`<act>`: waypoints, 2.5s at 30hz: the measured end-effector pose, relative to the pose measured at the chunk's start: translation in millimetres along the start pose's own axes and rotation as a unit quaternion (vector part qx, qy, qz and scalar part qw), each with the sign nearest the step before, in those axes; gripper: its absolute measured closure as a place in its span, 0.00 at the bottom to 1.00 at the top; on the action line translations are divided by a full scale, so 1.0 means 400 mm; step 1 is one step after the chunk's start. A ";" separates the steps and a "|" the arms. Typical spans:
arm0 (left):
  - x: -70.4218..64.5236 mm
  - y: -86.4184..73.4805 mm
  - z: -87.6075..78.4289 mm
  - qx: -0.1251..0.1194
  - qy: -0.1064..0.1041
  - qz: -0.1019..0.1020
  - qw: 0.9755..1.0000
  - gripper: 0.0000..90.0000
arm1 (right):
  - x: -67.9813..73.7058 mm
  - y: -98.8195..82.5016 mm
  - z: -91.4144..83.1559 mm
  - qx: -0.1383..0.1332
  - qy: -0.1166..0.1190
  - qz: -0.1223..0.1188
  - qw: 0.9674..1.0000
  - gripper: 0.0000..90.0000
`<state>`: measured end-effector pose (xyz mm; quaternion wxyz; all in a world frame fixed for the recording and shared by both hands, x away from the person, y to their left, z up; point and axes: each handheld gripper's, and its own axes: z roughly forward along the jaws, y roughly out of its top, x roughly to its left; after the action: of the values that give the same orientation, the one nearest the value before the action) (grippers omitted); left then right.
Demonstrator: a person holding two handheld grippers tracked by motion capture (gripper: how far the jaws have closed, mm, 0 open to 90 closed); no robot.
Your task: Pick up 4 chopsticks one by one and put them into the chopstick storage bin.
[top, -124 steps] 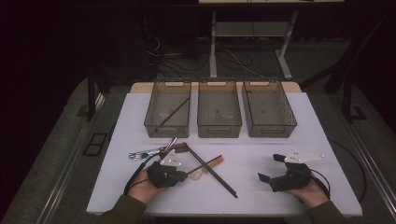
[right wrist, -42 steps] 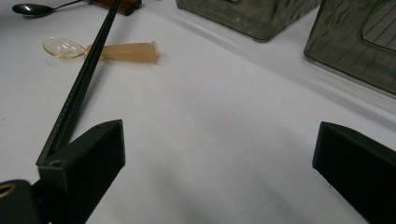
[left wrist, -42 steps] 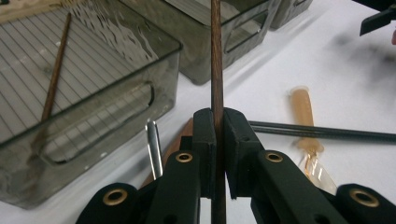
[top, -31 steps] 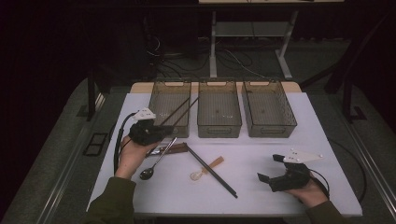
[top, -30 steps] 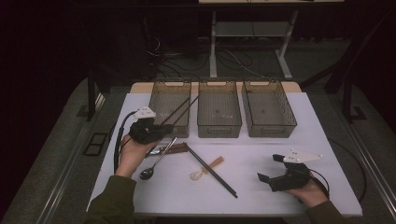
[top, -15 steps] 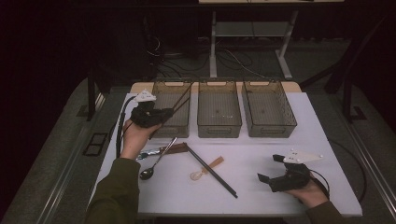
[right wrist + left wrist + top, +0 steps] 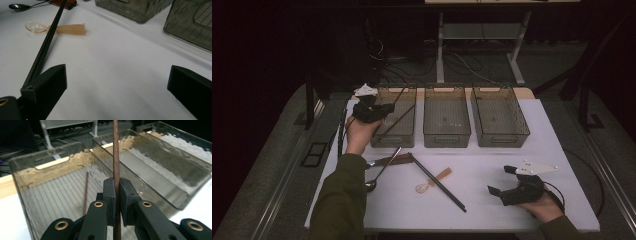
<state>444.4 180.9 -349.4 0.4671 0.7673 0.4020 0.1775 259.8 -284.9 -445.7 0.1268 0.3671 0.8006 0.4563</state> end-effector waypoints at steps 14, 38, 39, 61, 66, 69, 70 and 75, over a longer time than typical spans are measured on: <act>0.040 -0.021 0.068 0.039 0.036 0.001 0.999 0.93 | 0.000 0.000 -0.001 -0.001 0.005 0.001 1.000 0.02; 0.048 -0.046 0.087 0.054 0.042 -0.006 0.998 0.71 | 0.003 0.000 0.001 0.001 0.006 0.000 1.000 0.02; 0.047 -0.045 0.085 0.055 0.039 -0.004 0.998 0.69 | 0.003 0.000 0.001 0.000 0.005 0.000 1.000 0.02; -0.078 -0.064 -0.027 0.053 -0.054 0.027 0.997 0.40 | 0.007 0.000 0.006 0.006 0.001 -0.002 1.000 0.02; -0.115 -0.092 -0.042 0.061 -0.072 0.039 0.995 0.36 | 0.007 0.000 0.007 0.006 0.000 -0.002 1.000 0.02; -0.139 -0.108 -0.047 0.064 -0.081 0.046 0.994 0.35 | 0.007 0.000 0.006 0.006 0.000 -0.002 1.000 0.02; -0.146 -0.114 -0.049 0.065 -0.084 0.048 0.993 0.35 | 0.007 0.000 0.007 0.006 0.000 -0.002 1.000 0.02; -0.180 -0.137 -0.058 0.060 -0.094 0.050 0.992 0.34 | 0.007 0.000 0.006 0.005 0.001 -0.003 1.000 0.02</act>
<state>360.4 151.3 -377.5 0.4465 0.8264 0.3272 0.1029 259.0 -281.3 -446.6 0.1255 0.3652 0.8041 0.4520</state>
